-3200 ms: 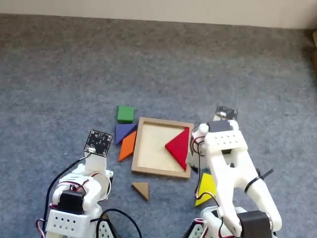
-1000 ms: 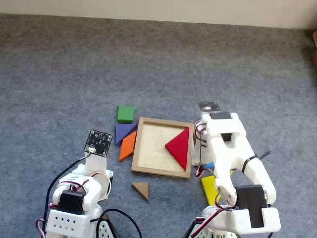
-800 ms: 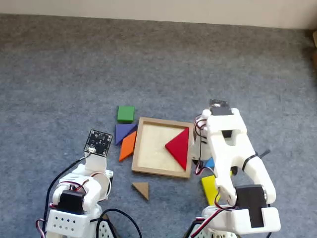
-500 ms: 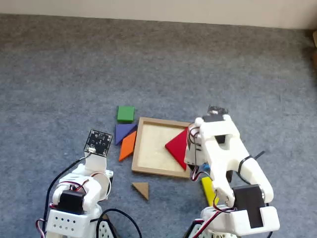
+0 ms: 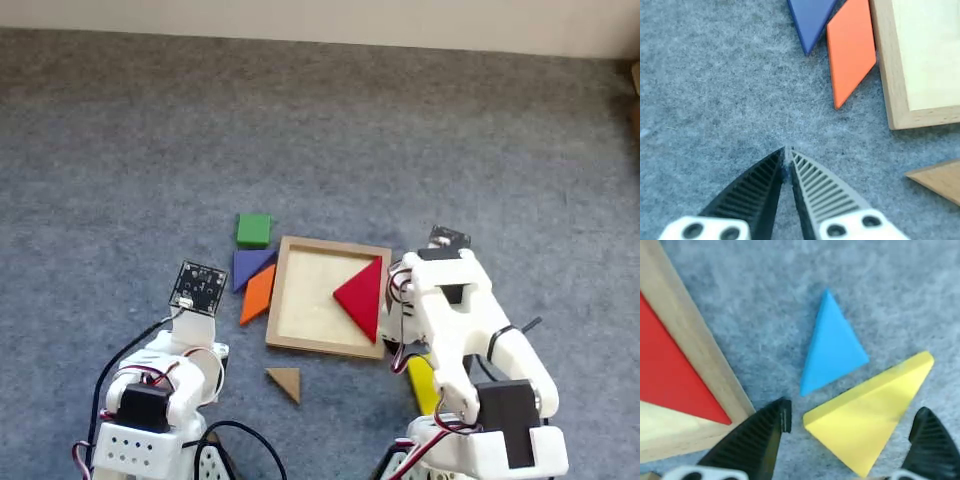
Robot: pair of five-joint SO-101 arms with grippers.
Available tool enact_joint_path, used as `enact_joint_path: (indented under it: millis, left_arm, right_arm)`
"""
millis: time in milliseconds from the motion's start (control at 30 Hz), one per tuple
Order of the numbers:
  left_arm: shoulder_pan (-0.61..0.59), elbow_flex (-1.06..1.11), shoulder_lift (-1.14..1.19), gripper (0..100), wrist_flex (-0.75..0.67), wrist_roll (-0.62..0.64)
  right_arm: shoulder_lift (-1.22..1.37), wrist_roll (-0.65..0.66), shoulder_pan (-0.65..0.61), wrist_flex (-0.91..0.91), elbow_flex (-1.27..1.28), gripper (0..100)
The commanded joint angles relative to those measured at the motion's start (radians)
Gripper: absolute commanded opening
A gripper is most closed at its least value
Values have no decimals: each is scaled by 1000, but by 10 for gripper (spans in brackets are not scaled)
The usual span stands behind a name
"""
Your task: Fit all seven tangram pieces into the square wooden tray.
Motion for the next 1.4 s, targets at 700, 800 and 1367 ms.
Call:
enact_joint_path:
  millis: [700, 800, 1367]
  left_arm:
    - [-8, 19, -22, 5, 2, 9]
    - [-8, 19, -22, 5, 2, 9]
    - [-8, 19, -22, 5, 2, 9]
  right_arm:
    - [-33, -3, -27, 79, 7, 361]
    - [-33, -3, -27, 79, 7, 361]
    - [-47, -2, -27, 87, -2, 221]
